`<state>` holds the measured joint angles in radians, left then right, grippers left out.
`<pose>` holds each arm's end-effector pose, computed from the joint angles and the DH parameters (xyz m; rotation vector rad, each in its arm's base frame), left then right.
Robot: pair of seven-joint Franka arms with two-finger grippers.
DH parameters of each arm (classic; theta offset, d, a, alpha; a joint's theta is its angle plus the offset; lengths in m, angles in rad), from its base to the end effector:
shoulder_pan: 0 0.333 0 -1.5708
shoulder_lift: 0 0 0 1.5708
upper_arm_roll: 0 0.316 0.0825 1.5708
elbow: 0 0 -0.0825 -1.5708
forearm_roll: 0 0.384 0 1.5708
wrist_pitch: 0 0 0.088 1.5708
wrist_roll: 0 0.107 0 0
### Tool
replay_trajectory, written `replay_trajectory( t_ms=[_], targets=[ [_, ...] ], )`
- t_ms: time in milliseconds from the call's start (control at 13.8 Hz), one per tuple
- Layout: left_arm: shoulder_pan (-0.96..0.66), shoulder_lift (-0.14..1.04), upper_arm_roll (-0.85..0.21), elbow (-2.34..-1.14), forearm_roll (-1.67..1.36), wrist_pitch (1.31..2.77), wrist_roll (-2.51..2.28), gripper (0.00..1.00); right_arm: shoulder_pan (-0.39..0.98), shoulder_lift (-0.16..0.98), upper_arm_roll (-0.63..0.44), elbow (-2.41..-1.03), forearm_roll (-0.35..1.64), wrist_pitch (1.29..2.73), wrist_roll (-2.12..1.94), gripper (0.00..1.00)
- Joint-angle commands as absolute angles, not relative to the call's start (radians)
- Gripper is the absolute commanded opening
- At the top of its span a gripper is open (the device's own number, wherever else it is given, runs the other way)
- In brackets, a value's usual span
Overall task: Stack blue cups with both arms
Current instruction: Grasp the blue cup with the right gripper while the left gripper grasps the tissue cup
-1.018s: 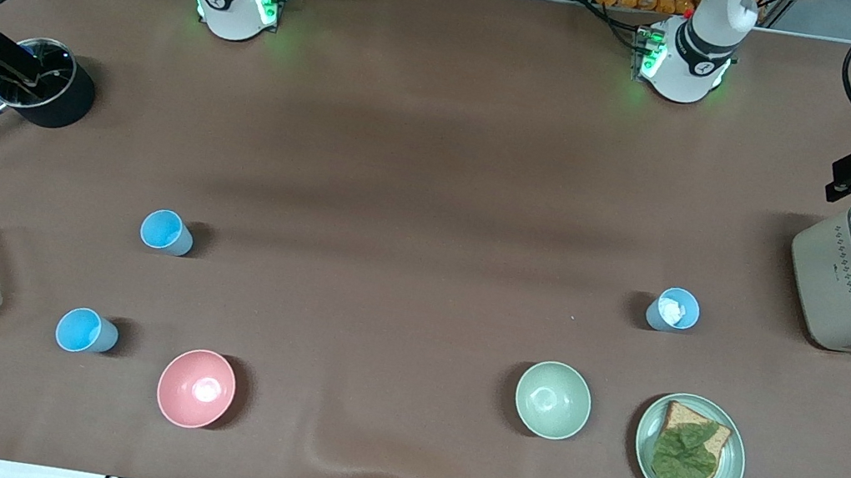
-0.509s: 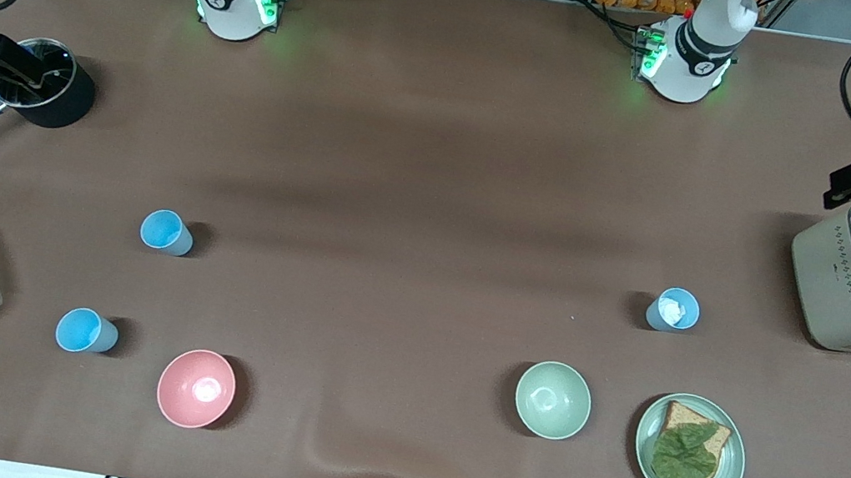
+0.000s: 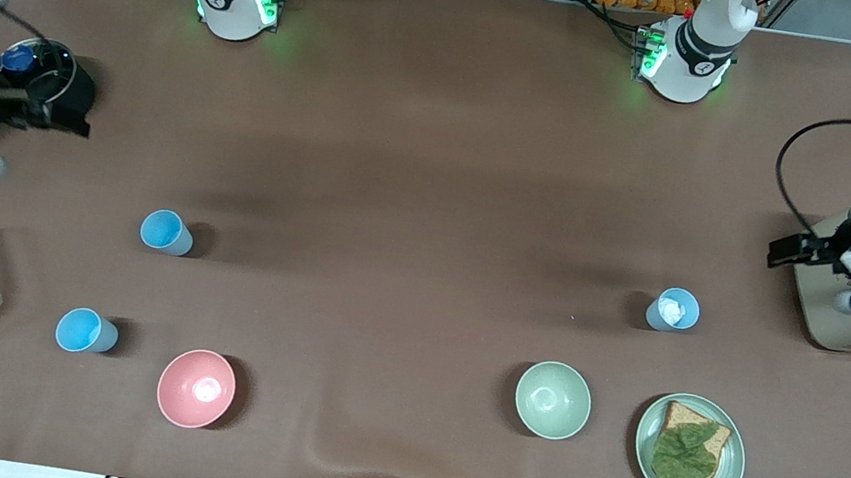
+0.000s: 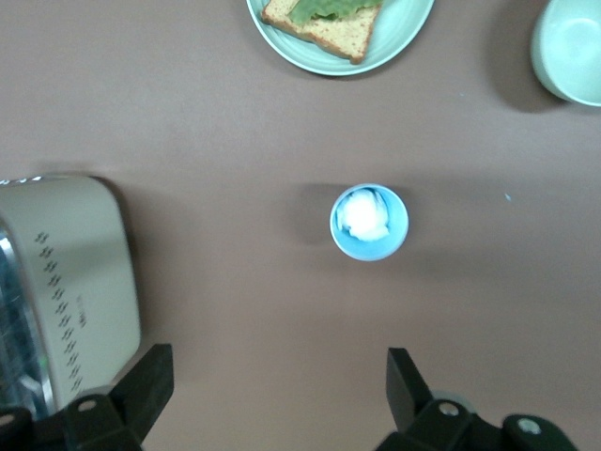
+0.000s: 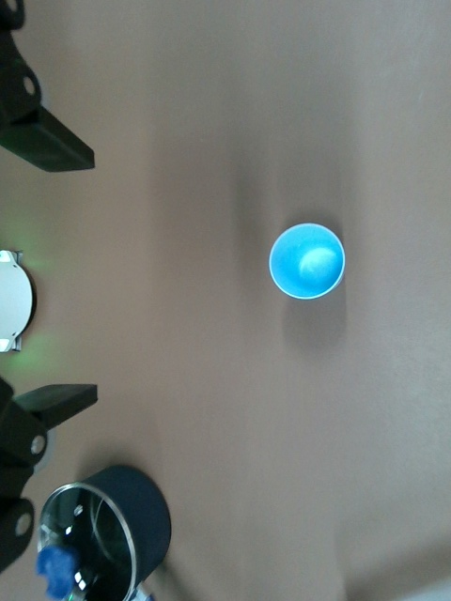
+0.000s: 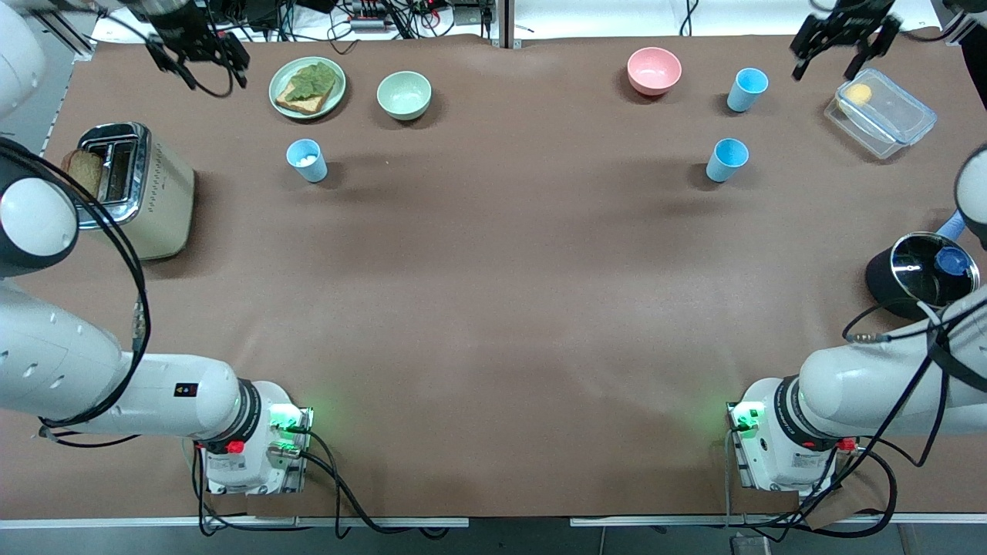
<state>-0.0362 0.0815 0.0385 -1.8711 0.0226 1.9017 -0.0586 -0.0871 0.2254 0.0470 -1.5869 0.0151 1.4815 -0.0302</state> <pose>0.5775 0.0025 0.4634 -3.1138 -0.0825 0.0781 0.5916 -0.0243 0.4812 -3.0624 0.0161 0.5091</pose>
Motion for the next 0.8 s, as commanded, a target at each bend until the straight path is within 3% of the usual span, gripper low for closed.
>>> replay_trajectory(
  t_ms=[0, 291, 727],
  targets=[
    [-0.022, 0.052, 0.032, -2.053, 0.031, 2.110, -0.072, 1.00, -0.100, 0.328, 0.061, -1.607, -0.005, 1.555, -0.026, 1.00],
    [-0.015, 0.110, 0.029, -2.190, 0.029, 2.360, -0.069, 1.00, -0.113, 0.425, 0.060, -1.690, -0.014, 1.733, -0.026, 1.00],
    [-0.026, 0.281, 0.025, -2.169, 0.029, 2.482, -0.063, 1.00, -0.109, 0.528, 0.061, -1.718, -0.008, 1.840, -0.023, 1.00]
  ],
)
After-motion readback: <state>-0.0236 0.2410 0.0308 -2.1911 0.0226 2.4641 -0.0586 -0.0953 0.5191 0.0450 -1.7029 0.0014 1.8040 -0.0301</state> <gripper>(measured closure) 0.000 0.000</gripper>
